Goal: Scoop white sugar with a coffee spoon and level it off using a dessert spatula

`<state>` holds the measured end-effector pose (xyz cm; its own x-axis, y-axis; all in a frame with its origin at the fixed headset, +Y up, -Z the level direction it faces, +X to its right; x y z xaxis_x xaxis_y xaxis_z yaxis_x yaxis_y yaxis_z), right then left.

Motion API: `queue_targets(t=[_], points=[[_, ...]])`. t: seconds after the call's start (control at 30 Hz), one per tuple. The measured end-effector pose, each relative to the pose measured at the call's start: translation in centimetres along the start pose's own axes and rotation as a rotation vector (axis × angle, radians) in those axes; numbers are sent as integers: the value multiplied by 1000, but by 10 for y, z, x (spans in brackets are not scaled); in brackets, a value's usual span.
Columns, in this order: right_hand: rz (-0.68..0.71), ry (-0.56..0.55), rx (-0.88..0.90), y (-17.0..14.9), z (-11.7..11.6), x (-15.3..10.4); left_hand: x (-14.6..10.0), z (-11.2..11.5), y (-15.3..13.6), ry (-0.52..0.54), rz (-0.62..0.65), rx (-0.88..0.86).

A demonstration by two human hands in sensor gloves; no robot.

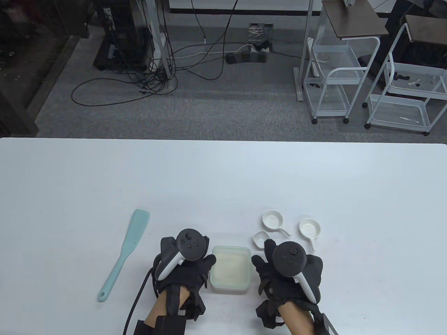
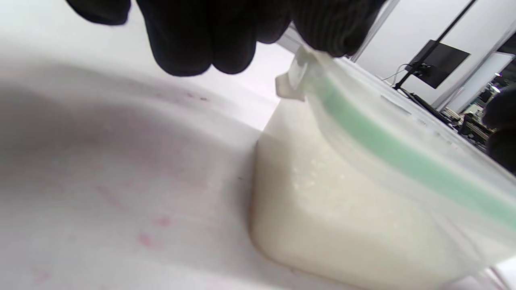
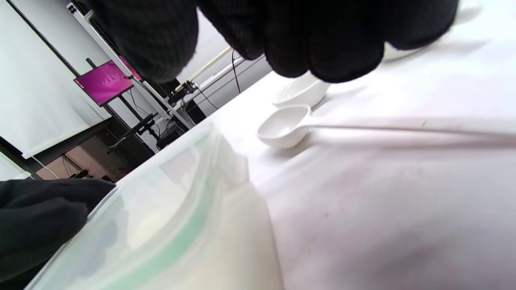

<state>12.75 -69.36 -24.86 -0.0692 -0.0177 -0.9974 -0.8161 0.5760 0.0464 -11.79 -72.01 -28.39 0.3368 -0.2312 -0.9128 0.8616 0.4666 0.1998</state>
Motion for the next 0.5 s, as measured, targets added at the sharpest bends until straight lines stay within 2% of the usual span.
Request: queue_targets(t=[0.17,0.23,0.33,0.5], points=[[-30,-27,-48,-7,7,-3,-3,8,20,23,276,245],[-32,-40,-64,-8,9,-3,-3,13,26,3,314,248],[-29,-57,-75,-8,13,-4,0,22,35,-84,359,216],[-31,-60,-61,-9,15,-4,4,32,44,-109,388,341]])
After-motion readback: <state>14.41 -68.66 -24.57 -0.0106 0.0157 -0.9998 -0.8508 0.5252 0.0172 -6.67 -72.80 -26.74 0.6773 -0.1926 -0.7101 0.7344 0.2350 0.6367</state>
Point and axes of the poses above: the tracker on the back of each hand, its own y axis roughly to the thumb side, its own x axis roughly from the wrist to the fingertips, z = x × y, the point moved 1 cm from there along x, roughly from the wrist to the fingertips, and after that the axes turned 9 degrees about z, right-handed, at the moved point
